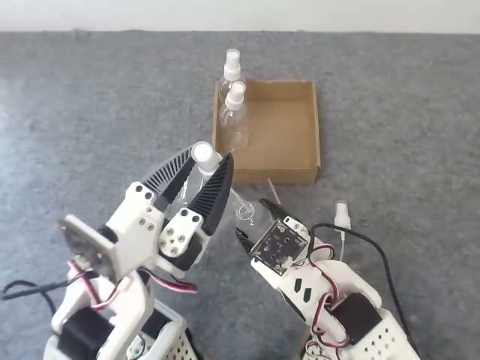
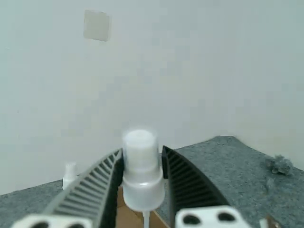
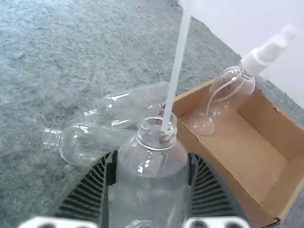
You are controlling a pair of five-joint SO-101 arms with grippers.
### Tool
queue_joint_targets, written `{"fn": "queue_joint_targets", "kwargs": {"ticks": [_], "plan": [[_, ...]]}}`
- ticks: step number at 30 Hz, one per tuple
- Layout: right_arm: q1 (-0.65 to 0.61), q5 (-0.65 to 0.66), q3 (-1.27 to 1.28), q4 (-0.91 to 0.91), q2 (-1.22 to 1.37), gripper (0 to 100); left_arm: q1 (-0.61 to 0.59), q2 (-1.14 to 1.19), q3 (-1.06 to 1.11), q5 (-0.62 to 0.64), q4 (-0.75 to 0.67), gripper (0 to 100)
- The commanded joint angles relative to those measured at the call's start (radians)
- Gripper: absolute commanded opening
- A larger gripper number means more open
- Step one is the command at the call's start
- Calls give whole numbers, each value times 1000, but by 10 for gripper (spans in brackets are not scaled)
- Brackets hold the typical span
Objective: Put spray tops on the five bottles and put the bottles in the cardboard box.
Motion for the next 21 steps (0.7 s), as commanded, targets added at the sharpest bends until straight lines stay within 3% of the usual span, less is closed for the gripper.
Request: {"fn": "queue_joint_targets", "kwargs": {"ticks": [1,21], "plan": [[-7,15,-15,-25,-19,41,8,5,-5,-15,-25,19],[-4,15,-15,-18,-19,41,-40,-3,25,-44,-8,19]]}}
